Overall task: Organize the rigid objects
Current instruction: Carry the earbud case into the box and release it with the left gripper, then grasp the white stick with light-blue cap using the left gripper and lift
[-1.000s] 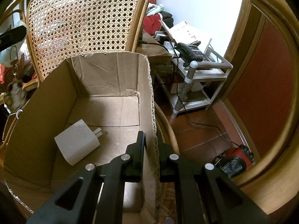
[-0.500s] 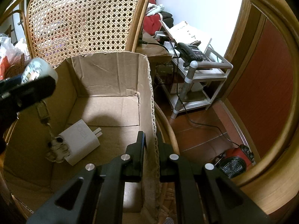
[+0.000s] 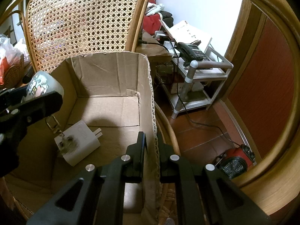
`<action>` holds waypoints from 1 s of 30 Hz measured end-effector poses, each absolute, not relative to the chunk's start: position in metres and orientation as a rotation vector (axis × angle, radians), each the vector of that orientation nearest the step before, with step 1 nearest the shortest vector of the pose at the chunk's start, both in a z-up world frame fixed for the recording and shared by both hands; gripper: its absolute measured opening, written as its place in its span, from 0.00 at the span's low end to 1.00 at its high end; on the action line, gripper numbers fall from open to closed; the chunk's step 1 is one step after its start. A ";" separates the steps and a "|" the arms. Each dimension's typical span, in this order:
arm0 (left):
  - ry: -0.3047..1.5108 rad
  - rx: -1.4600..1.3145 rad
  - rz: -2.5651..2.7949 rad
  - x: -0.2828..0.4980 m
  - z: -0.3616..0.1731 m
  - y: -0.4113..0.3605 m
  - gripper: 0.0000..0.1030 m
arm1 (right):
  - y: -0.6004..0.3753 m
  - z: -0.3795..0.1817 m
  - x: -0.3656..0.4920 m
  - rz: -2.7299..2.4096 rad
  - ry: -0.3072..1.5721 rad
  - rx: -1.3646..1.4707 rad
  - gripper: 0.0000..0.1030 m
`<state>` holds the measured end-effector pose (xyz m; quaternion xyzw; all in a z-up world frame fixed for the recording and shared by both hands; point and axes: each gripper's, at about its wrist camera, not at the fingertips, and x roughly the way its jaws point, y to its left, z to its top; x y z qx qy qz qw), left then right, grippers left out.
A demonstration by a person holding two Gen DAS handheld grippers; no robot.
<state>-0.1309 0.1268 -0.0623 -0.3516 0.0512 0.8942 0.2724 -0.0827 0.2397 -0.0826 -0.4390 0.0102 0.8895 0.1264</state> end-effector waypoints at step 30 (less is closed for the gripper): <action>0.308 -1.241 2.479 -0.165 -0.123 0.018 0.59 | 0.240 -0.083 -0.081 2.597 0.036 -1.288 0.11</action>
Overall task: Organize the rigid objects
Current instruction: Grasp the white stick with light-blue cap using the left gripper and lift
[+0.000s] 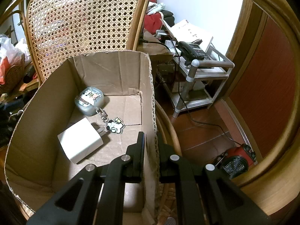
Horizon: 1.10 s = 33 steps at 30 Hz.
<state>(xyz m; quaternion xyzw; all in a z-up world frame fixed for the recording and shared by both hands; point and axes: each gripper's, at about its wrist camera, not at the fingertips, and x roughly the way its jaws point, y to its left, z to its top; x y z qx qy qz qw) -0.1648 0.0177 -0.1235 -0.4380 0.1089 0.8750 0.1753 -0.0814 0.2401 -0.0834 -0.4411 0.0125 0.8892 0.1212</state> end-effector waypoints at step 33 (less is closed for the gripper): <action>0.243 -1.149 2.447 -0.170 -0.106 0.043 0.25 | 0.239 -0.083 -0.083 2.590 0.048 -1.298 0.08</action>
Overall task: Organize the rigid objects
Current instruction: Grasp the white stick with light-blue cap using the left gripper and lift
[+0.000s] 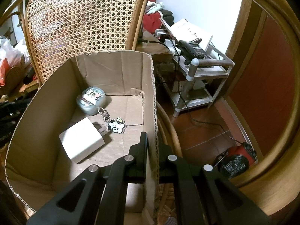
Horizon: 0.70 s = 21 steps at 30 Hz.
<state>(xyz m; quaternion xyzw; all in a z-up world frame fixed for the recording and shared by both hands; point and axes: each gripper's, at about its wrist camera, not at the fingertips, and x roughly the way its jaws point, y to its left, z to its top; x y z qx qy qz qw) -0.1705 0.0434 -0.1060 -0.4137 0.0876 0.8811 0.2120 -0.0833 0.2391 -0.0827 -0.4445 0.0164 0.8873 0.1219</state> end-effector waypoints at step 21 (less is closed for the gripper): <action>0.183 -1.102 2.475 -0.172 -0.075 0.038 0.00 | 0.242 -0.082 -0.082 2.597 0.047 -1.304 0.08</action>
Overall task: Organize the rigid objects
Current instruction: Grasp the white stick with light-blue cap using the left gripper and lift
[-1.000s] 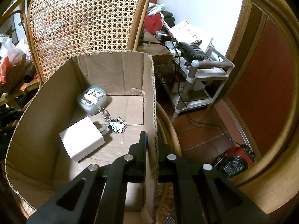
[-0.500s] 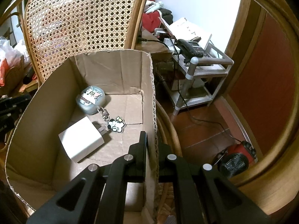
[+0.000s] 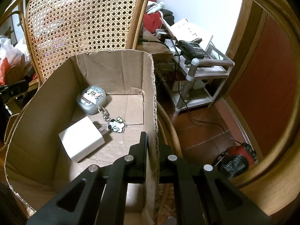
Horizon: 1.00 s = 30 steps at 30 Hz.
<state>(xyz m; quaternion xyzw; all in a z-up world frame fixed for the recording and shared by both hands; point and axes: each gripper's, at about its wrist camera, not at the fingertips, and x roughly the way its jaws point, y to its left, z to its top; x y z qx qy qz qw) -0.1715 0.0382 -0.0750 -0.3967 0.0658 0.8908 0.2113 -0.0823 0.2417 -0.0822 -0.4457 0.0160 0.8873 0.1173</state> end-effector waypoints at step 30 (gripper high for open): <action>0.261 -1.401 2.306 -0.181 -0.165 0.070 0.25 | 0.248 -0.082 -0.084 2.577 0.044 -1.308 0.08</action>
